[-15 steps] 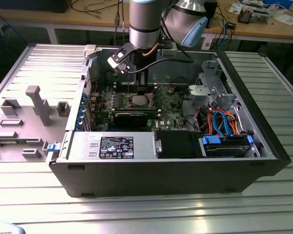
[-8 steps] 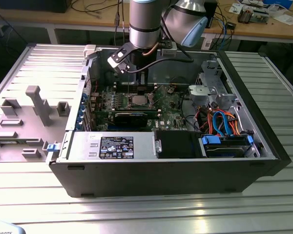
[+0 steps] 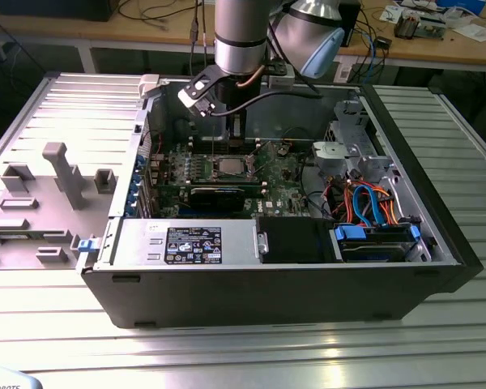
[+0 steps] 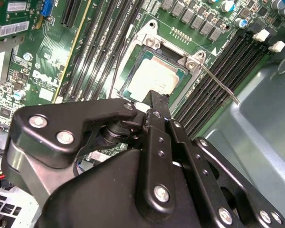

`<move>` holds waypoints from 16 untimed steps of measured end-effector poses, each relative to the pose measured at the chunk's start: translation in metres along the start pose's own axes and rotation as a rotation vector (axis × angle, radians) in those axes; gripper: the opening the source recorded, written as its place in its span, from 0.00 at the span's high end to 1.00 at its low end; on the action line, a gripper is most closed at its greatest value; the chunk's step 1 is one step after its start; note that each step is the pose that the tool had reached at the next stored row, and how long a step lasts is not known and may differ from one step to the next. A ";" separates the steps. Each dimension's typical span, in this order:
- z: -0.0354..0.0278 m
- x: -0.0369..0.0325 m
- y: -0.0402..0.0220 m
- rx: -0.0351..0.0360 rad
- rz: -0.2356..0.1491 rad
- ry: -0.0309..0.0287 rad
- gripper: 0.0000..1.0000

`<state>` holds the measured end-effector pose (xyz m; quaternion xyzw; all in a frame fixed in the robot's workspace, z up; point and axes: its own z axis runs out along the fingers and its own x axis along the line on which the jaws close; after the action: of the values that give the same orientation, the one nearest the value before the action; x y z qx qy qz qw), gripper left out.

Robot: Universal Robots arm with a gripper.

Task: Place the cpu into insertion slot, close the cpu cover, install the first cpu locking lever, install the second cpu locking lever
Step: 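Close the cpu cover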

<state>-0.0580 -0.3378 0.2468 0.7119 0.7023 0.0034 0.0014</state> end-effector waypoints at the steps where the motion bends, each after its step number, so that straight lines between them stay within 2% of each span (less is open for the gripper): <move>1: -0.0012 0.0000 0.0000 0.0000 0.000 0.0000 0.89; 3: -0.0056 0.0000 0.0000 0.0000 0.000 0.0001 0.89; 6: -0.0090 0.0001 0.0001 -0.0001 0.000 0.0001 0.89; 16: -0.0092 0.0000 0.0001 0.0000 0.000 -0.0023 0.89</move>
<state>-0.0580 -0.3378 0.2560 0.7118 0.7023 0.0026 0.0023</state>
